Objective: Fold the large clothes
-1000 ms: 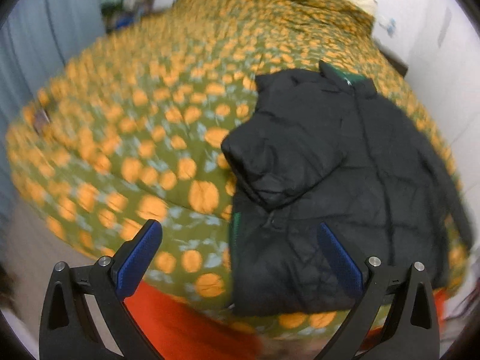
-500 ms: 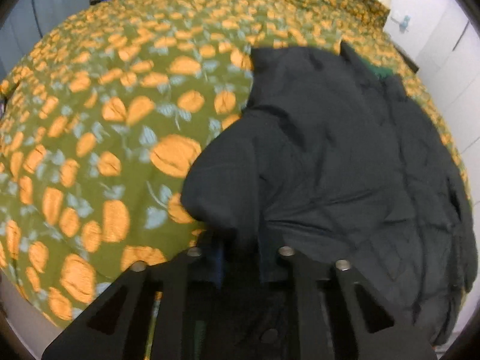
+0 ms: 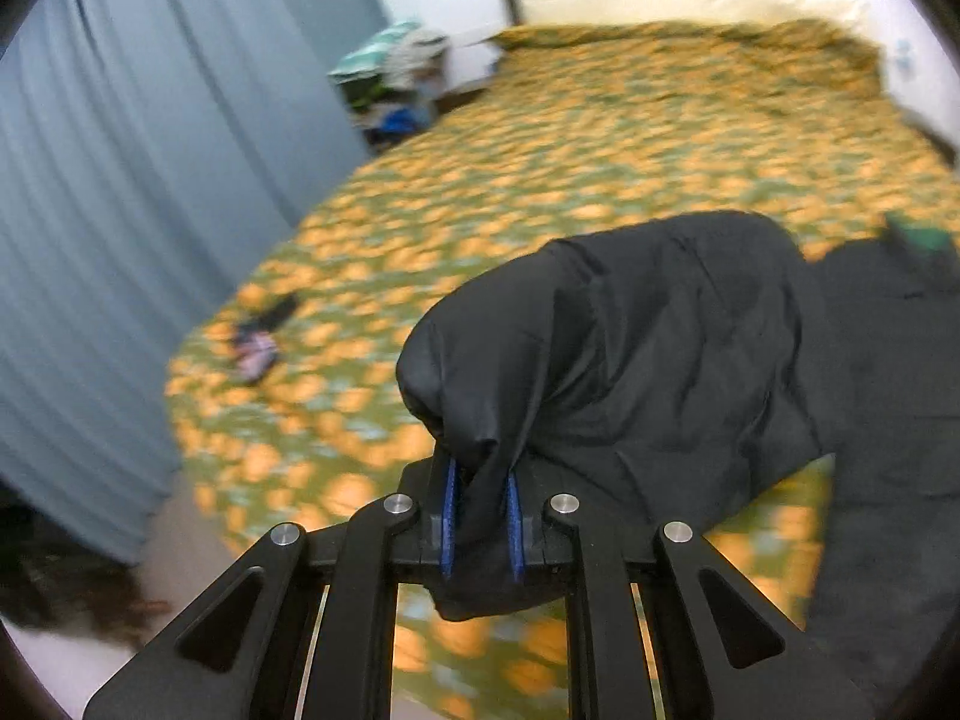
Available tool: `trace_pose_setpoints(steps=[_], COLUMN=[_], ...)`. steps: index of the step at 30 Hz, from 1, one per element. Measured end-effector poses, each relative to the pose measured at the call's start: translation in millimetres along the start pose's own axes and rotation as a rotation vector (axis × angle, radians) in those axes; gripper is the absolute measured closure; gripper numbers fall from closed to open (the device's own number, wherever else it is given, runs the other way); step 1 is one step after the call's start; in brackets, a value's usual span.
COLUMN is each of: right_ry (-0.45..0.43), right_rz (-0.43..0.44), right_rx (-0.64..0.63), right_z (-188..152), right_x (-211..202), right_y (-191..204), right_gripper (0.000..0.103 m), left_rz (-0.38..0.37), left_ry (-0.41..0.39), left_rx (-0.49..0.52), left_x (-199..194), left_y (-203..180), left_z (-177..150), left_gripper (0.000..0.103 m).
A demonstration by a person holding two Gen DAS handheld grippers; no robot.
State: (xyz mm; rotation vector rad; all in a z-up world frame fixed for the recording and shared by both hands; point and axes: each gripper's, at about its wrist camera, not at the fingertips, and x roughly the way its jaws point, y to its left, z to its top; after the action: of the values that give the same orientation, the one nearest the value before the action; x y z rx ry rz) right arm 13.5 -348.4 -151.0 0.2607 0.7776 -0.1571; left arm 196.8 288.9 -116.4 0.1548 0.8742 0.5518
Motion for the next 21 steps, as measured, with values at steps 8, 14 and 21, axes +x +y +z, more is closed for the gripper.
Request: trace_pose_setpoints(steps=[8,14,21], right_ry=[0.024,0.086,0.234], right_rz=[0.019,-0.013,0.085], right_rx=[-0.044,-0.031,0.068], right_z=[-3,-12,-28], right_x=[2,9,47], right_y=[19,1,-31], right_gripper=[0.046,0.043,0.032], left_rz=[0.106,0.081,-0.417], left_ry=[0.166,0.23,0.243], left_rx=[-0.059,-0.092,-0.059], left_x=[95,88,2], left_y=[15,19,-9], left_z=[-21,-46,-91], left_gripper=[0.091,0.051,0.03])
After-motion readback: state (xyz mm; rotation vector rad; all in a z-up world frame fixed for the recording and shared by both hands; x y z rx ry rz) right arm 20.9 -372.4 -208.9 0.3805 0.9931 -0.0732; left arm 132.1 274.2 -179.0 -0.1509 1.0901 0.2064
